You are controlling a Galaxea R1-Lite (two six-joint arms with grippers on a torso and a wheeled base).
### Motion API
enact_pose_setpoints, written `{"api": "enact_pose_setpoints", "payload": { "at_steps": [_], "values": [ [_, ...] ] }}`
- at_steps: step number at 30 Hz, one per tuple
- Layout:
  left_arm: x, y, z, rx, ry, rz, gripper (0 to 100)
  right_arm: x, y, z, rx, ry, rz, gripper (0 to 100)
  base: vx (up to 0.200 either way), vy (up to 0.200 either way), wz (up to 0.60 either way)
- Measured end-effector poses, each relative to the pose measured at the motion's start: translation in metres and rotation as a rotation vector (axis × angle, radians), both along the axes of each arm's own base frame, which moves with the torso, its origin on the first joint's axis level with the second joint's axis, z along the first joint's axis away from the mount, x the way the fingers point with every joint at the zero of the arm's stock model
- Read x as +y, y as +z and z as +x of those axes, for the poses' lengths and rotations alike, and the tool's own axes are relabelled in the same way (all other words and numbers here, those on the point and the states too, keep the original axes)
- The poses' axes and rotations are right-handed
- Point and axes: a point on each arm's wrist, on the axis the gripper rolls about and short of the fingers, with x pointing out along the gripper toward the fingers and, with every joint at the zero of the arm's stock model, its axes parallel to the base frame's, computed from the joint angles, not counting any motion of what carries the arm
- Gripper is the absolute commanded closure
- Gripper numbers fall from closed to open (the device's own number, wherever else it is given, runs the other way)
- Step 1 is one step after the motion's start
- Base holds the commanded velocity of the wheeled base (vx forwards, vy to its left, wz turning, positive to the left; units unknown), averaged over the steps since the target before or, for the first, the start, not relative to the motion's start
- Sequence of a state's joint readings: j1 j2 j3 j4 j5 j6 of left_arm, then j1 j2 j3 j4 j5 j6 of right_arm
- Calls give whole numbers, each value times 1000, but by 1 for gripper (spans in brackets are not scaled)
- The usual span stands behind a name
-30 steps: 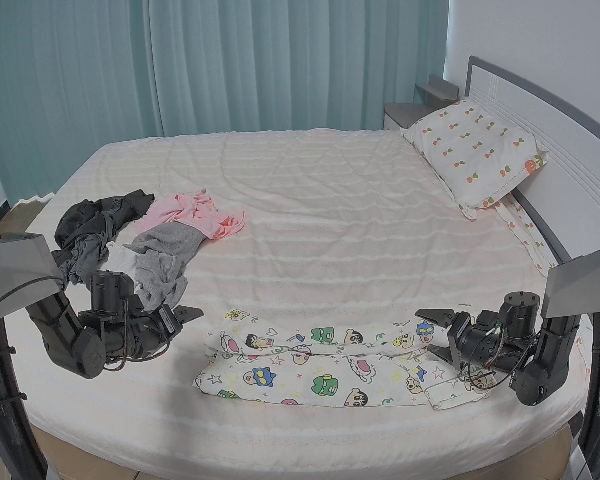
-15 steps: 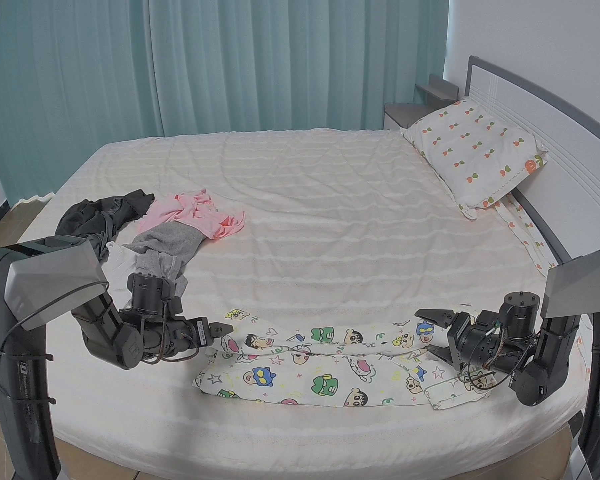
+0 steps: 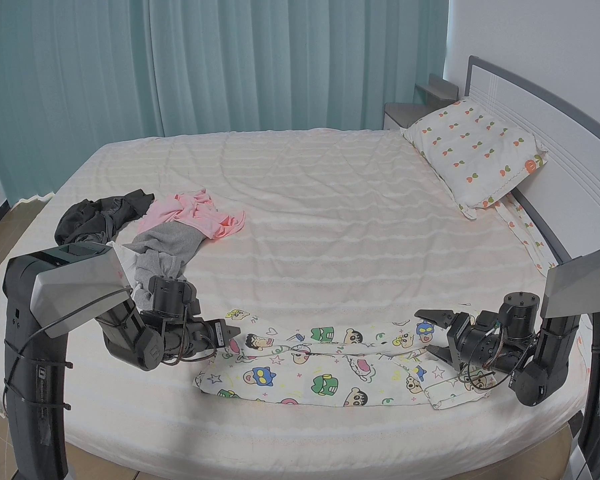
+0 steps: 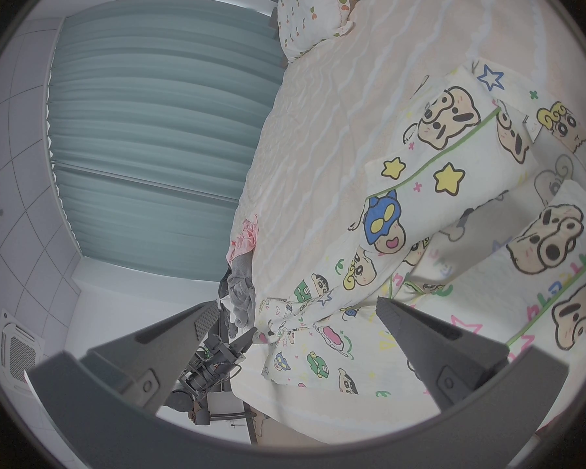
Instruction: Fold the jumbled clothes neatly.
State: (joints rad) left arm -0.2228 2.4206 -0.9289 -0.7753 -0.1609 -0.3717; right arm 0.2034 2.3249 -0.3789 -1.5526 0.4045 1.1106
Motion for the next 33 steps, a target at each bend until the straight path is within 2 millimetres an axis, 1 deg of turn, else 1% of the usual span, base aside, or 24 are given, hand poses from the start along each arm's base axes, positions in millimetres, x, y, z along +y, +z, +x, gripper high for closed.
{"api": "enact_pose_setpoints", "payload": {
  "at_steps": [9,19,28,33],
  "values": [
    [1,0,0,-21,51,40,100,0,0,0,1,1,0,0,0,0,0],
    [-3,21,6,-151,91,20,100,2,-1,-1,0,8,-6,0,0,0,0],
    [-9,39,9,-205,100,-30,100,2,-2,-1,-5,13,-18,0,0,0,0],
    [-8,43,12,-212,104,-29,100,2,-2,-1,-4,13,-18,0,0,0,0]
  ]
}}
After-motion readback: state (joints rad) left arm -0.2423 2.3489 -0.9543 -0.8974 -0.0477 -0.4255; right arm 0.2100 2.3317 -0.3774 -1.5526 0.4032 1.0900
